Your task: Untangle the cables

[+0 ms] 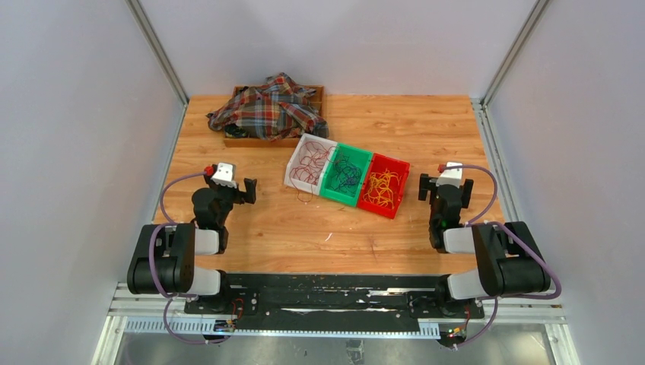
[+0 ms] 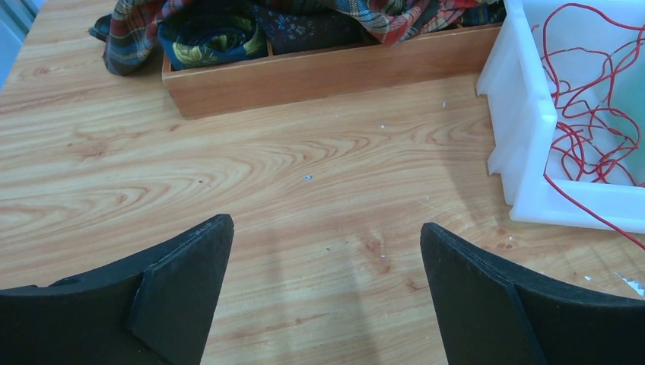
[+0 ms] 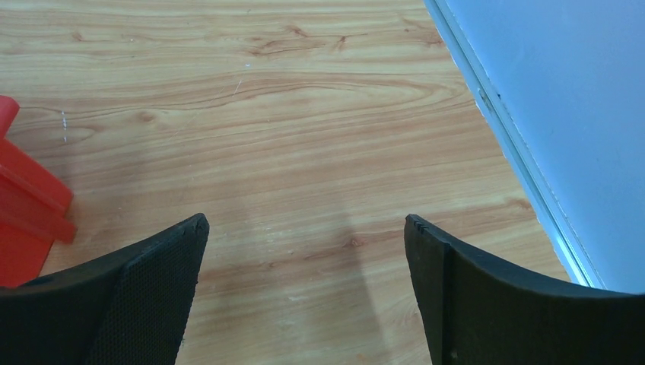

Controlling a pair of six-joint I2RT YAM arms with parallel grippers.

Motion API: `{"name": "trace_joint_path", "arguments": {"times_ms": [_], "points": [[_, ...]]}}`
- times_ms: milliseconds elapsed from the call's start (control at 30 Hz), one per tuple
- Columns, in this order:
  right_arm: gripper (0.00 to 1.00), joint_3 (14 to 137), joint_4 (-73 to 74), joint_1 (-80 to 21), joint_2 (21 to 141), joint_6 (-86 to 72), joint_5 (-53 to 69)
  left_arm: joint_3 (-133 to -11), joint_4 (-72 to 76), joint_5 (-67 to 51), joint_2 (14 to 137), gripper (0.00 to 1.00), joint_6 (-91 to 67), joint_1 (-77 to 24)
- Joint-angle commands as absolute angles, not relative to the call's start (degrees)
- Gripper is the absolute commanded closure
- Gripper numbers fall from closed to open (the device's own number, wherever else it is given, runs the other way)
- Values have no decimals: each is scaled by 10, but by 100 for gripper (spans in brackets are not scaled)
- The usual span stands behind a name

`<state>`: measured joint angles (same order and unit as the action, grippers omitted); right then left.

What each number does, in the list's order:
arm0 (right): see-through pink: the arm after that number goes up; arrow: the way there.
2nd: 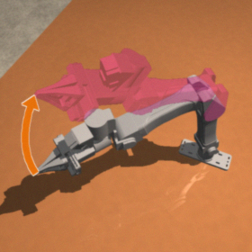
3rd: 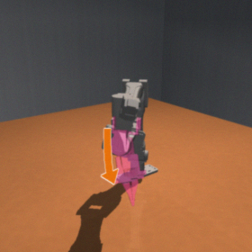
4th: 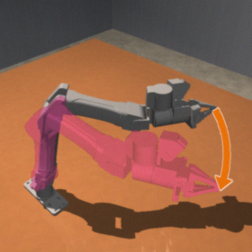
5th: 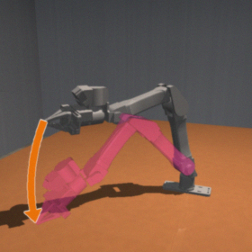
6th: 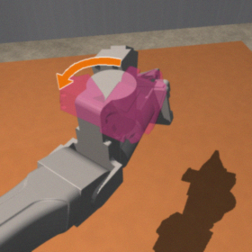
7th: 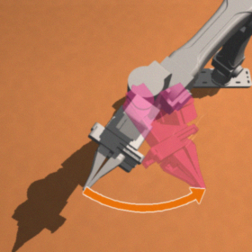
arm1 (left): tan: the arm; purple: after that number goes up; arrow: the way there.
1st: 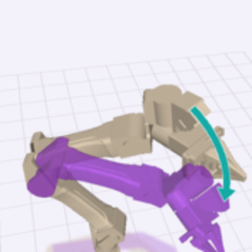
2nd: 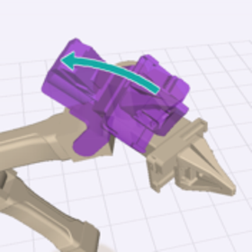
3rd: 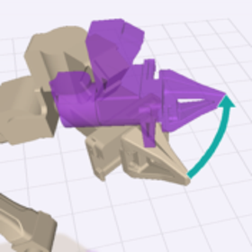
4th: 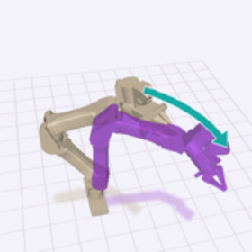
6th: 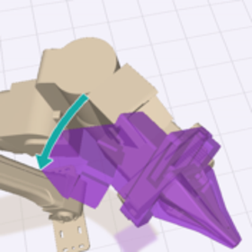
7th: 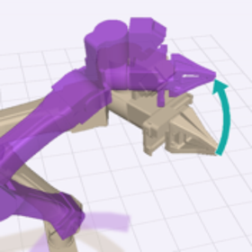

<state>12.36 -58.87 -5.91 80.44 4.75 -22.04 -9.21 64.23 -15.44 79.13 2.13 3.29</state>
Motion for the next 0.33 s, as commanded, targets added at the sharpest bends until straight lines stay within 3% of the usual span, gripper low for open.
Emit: {"name": "trace_joint_path", "arguments": {"times_ms": [0,300], "points": [[1,123,-597,-52,805,40,-213,-96,664,-157,791,2,25,31],[1,124,-600,-52,807,41,-212,-96,664,-157,791,2,25,32]]}}
